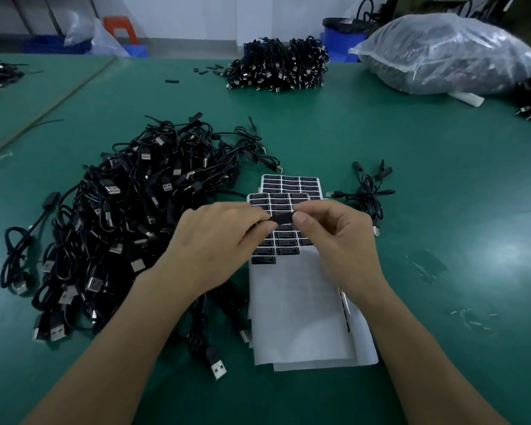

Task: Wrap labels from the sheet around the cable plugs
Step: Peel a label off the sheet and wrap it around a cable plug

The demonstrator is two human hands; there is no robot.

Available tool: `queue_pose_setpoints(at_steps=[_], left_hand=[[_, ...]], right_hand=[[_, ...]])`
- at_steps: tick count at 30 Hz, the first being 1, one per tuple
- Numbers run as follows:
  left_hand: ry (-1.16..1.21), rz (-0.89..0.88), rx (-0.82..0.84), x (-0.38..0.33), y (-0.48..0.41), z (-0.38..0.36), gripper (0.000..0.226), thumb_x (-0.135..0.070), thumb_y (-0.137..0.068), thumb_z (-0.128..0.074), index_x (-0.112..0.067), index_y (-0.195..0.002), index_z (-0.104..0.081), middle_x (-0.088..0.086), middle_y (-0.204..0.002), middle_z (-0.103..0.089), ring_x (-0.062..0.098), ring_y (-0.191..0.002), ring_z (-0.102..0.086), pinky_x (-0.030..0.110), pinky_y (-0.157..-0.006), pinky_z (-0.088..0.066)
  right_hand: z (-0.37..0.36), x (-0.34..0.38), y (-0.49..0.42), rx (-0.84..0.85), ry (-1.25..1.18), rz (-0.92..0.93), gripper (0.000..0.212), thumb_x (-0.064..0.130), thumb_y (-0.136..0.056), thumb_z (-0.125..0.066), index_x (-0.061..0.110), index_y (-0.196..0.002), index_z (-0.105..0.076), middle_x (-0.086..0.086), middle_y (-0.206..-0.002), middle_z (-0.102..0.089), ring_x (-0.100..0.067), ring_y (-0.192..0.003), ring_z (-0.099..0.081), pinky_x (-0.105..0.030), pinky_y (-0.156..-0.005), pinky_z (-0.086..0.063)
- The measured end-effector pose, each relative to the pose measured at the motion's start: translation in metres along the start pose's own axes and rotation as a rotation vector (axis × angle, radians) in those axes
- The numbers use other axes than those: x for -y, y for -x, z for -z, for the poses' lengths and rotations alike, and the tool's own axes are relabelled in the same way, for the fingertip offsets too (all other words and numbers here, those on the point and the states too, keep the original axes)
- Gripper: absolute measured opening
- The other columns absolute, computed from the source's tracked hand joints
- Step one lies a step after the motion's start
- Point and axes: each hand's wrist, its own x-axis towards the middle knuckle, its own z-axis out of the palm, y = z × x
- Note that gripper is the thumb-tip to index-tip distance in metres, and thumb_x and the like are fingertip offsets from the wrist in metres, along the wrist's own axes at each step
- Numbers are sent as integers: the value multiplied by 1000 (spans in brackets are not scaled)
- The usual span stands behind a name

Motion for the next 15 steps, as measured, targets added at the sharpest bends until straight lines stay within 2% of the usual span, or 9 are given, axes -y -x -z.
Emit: queue_pose_setpoints(at_steps=[4, 7, 10, 12, 15], left_hand=[[168, 57, 10, 1, 5, -11, 40, -61, -93, -31, -39, -104, -64, -22, -79, -58, 3, -75, -54, 27, -60, -41], [259, 78, -15, 1, 7, -15, 24, -54, -98, -42, -42, -102, -62, -23, -74, -59, 0, -73, -56, 29, -59, -42], [352, 111, -49, 0, 9, -19, 18, -45, -99, -47, -36, -90, -60, -16, -71, -61, 4, -66, -55, 29, -55, -36], [427, 160, -81, -4, 10, -22, 23, -40, -99, -44, -29, -86, -59, -14, -69, -64, 6, -60, -54, 32, -55, -36], [521, 207, -141, -13, 11, -28, 31, -29, -103, -41, -17, -80, -57, -23, -62, -62, 2, -50, -52, 31, -61, -34]], right_hand=[[0, -1, -1, 30, 79, -6, 26, 10, -89, -73, 36, -86, -72, 9, -82, -74, -15, -78, -68, -34, -77, -58], [-2, 3, 0, 44, 79, -1, 28, 8, -89, -73, 35, -87, -71, 13, -81, -74, -5, -77, -67, -26, -75, -56], [-3, 4, 1, -1, 103, -55, 19, 16, -91, -72, 35, -91, -69, 9, -79, -75, -10, -77, -70, -27, -74, -56], [2, 3, 1, -96, 236, -81, 11, 24, -93, -69, 35, -95, -66, 11, -73, -72, -1, -69, -65, -18, -69, -50], [11, 5, 0, -209, 437, -95, 11, 21, -96, -62, 28, -103, -68, 20, -82, -67, 6, -81, -62, -14, -75, -48]])
